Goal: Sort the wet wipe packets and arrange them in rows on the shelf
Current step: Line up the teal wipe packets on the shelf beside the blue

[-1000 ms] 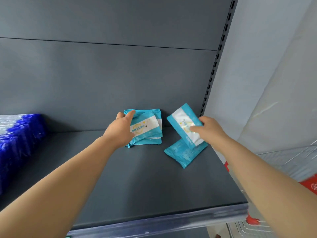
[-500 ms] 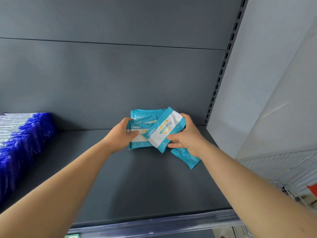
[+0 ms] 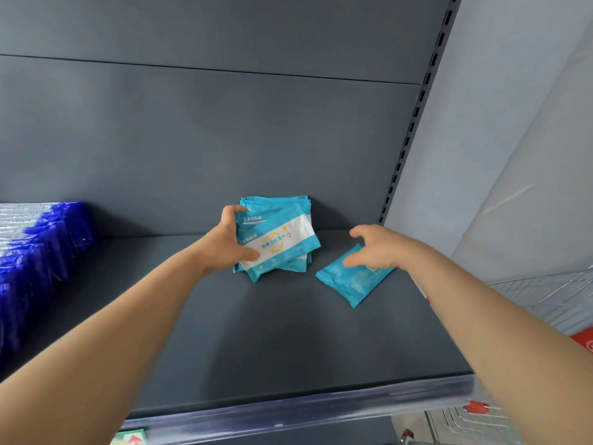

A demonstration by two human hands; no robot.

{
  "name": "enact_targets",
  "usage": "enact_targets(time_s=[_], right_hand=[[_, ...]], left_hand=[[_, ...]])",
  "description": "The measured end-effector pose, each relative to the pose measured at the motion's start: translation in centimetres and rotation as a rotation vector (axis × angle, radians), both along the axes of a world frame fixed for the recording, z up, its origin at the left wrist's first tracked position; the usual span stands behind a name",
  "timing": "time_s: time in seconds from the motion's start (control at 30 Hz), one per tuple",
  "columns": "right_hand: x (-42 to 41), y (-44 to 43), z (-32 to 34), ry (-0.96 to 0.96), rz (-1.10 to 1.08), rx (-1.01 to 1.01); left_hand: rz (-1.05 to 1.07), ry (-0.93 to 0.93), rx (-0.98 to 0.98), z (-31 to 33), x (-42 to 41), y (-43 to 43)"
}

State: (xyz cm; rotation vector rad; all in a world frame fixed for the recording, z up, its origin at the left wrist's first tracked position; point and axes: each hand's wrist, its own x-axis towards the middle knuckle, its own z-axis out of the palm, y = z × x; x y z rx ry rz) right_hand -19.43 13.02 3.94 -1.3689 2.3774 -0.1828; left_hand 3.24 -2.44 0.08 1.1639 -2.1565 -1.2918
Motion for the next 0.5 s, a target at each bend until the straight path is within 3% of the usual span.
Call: enact_targets(time_s=[0.1, 0.27, 0.43, 0.5], right_hand=[[-0.6, 0.7, -0.3, -0.010, 0.002, 0.124], [-1.7, 0.9, -1.1, -0.164, -0.101, 0.038], [-2.2, 1.5, 0.1, -0.643, -0.082, -0.402], [-1.7, 1.3, 0.5, -0.705, -0.054, -0.595]], left_hand=[[-0.020, 0.020, 0.061, 0.1, 0.0, -0.1], [0.012, 0.102, 0.092, -0.8, 0.2, 0.6], [0.028, 0.060, 0.034, -0.6, 0.3, 0.6], [0.038, 0.051, 0.018, -0.7, 0.3, 0.7]])
